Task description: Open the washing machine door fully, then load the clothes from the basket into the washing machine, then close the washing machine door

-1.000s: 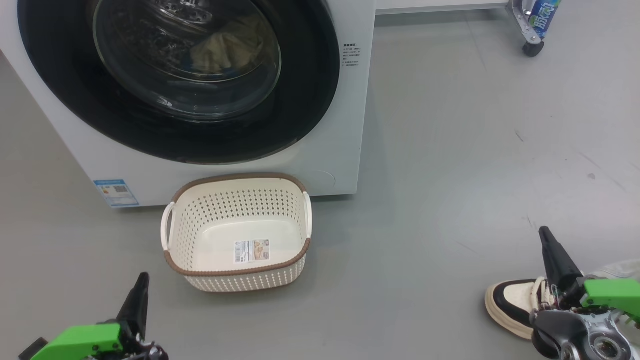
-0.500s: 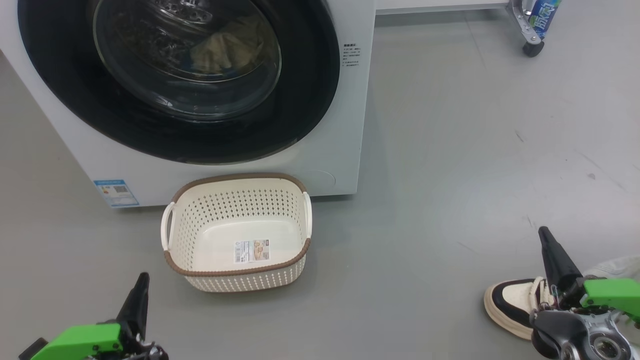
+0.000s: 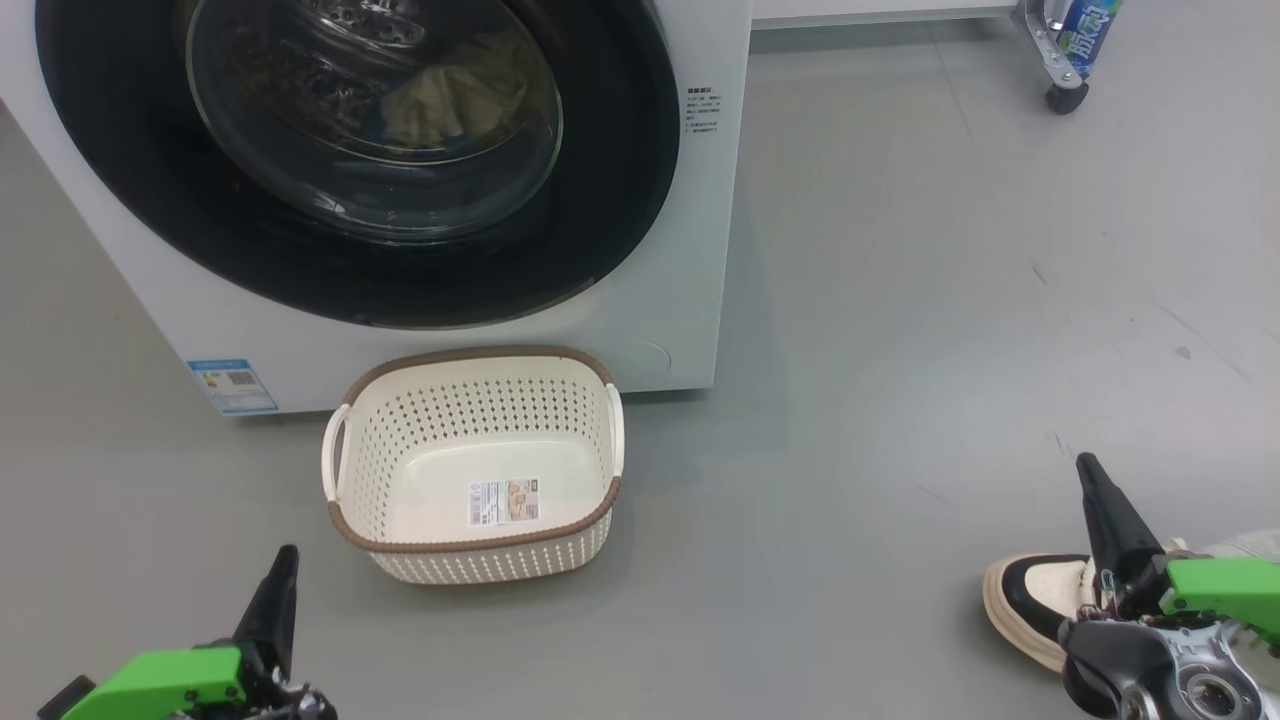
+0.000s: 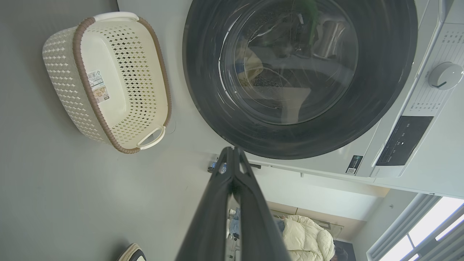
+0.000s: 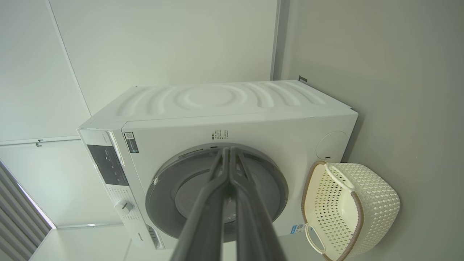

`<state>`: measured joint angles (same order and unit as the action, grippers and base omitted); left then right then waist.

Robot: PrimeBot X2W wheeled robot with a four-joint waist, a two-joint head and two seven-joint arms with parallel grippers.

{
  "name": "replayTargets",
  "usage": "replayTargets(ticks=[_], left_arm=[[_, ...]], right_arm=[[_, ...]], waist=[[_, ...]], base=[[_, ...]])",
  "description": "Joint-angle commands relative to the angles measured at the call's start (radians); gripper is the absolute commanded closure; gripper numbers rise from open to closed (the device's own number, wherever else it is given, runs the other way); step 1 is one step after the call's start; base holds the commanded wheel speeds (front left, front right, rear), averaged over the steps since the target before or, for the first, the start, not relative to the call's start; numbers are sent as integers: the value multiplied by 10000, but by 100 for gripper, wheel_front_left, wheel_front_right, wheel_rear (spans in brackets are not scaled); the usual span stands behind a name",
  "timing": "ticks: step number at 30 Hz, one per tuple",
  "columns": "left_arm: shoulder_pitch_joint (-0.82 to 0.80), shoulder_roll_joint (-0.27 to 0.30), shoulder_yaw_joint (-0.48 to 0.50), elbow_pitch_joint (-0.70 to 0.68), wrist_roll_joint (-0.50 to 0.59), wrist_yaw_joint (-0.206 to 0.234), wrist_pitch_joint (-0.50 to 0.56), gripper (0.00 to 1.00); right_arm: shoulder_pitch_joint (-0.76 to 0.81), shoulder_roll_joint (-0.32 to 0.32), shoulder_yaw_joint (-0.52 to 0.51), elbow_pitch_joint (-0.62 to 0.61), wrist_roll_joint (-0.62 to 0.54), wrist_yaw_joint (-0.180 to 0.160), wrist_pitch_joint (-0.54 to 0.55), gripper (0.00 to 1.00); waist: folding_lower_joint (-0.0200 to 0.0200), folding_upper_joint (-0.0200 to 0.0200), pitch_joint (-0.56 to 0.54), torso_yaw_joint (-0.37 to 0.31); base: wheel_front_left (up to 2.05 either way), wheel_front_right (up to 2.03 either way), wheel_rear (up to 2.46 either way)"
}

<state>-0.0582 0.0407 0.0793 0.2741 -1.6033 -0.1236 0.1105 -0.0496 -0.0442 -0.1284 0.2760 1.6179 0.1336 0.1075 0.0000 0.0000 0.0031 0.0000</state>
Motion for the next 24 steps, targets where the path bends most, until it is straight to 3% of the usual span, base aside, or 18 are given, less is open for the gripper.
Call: replayTargets(ticks=[1,24], left_arm=[[-498,95,343,-291,-55,-71,25,100],[-497,95,343,-291,-55,-71,25,100]], right_arm=[[-583,-70,149,-313,-91,-29,55,100],[-583,-67,145,-313,-94,-29,58,100]], waist=[[0,0,0,0],[0,0,0,0]], base=[[0,0,0],[0,0,0]])
